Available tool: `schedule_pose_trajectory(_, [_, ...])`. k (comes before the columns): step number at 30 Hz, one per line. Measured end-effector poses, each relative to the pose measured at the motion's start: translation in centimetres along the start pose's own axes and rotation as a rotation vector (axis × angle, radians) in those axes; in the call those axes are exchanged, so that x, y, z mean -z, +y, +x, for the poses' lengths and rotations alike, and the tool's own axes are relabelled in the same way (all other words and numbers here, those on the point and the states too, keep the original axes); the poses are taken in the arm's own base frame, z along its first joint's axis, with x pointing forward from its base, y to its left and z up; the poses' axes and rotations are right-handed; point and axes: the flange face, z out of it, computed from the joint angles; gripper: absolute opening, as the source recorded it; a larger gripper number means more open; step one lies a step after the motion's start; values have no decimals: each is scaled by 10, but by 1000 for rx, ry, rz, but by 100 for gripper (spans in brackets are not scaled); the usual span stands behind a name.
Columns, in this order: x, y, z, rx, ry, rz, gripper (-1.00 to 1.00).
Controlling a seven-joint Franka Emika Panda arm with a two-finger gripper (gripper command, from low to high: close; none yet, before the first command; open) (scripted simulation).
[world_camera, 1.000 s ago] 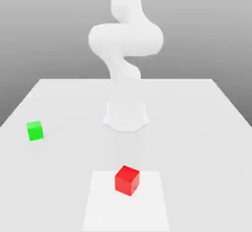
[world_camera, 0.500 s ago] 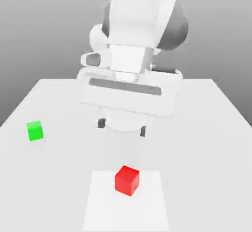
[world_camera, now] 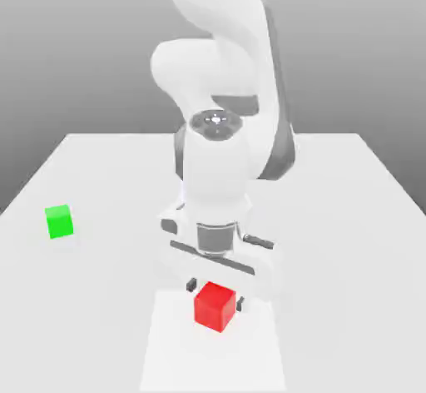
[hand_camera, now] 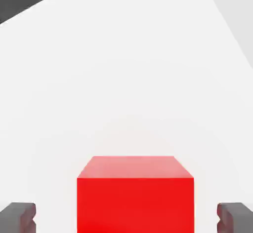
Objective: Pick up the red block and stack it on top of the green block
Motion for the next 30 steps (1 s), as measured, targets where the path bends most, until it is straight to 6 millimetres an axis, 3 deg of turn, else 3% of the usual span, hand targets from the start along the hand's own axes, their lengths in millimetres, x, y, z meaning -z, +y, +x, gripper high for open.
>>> schedule_pose_trajectory(1, [-4,1,0,1,0,-2,-100])
schedule_pose_trajectory(8, [-4,1,0,1,1,0,-100])
schedule_pose_trajectory(20, [57,0,-1,3,2,0,-100])
schedule_pose_trajectory(21, [60,3,6,-28,3,-2,-100])
schedule_pose_trajectory(24, [66,36,78,-306,11,-9,-100])
schedule_pose_trajectory(30, [78,122,177,-821,22,-16,-100])
